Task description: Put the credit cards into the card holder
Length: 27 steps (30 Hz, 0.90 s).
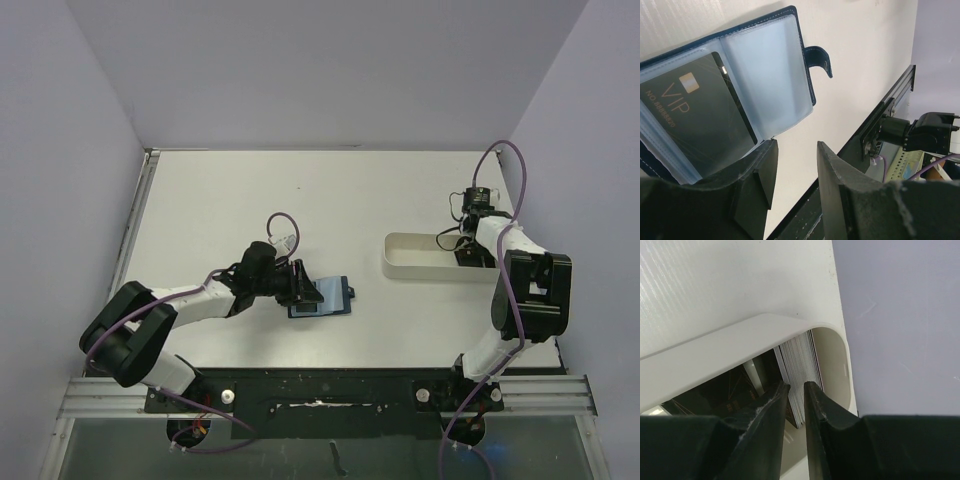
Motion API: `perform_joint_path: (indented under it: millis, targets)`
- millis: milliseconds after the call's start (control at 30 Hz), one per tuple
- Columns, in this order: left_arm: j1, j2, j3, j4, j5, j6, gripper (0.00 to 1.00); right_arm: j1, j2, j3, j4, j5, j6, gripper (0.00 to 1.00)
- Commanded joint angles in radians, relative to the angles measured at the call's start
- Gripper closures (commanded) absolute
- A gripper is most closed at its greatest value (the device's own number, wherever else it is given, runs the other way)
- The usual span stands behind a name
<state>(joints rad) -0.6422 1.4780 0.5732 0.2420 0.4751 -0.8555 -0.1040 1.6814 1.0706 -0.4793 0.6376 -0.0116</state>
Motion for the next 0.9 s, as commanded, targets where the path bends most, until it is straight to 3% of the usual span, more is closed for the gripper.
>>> perform_joint_path:
  millis: [0, 867]
  targets:
    - [-0.004, -0.04, 0.025, 0.023, 0.0, 0.016, 0.64, -0.006, -0.031, 0.011, 0.011, 0.029, 0.008, 0.79]
    - [-0.005, -0.038, 0.02, 0.031, 0.002, 0.016, 0.63, 0.001, -0.081, 0.029, -0.006, 0.015, 0.021, 0.88]
